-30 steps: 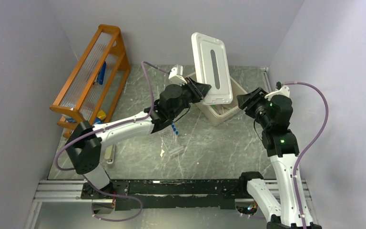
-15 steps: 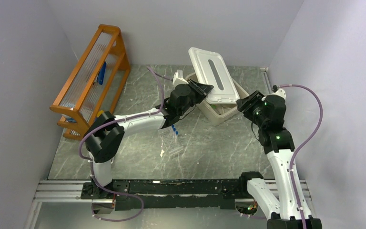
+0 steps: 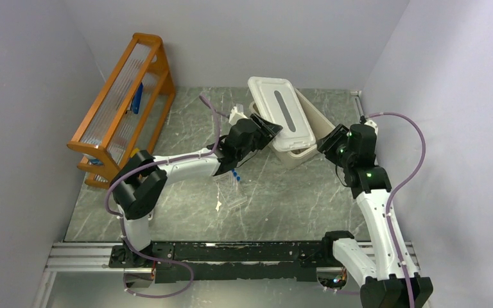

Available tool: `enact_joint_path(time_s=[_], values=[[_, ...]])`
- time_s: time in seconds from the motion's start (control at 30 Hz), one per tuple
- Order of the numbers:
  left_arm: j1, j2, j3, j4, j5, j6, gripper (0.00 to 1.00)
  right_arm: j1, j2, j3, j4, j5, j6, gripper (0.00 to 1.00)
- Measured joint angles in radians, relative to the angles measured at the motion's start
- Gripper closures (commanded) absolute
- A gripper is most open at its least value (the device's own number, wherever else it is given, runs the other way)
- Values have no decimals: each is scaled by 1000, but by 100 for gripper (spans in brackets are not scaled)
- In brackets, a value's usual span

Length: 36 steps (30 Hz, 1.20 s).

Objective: Organize the chemistry lab equipment

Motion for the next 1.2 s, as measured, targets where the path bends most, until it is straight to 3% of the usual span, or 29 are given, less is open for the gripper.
enact_joint_path(time_s=[0.1,0.37,0.67,0.8,1.0,1.2], values=[[9,-5,1,-62,18,65,32,0,12,-2,-3,-9,0,47],[52,-88,5,-222,43,221,23,0,24,-11,13,-45,1,47],[87,-105,56,-278,108,406,23,0,64,-26,36,-52,-1,46],[88,-105,87,-286,123,476,24,0,109,-26,70,-48,-2,41],[112,-104,101,-321,131,581,29,0,229,-8,88,39,5,32],[164,-93,150,-355,160,657,30,0,325,56,118,120,4,30]])
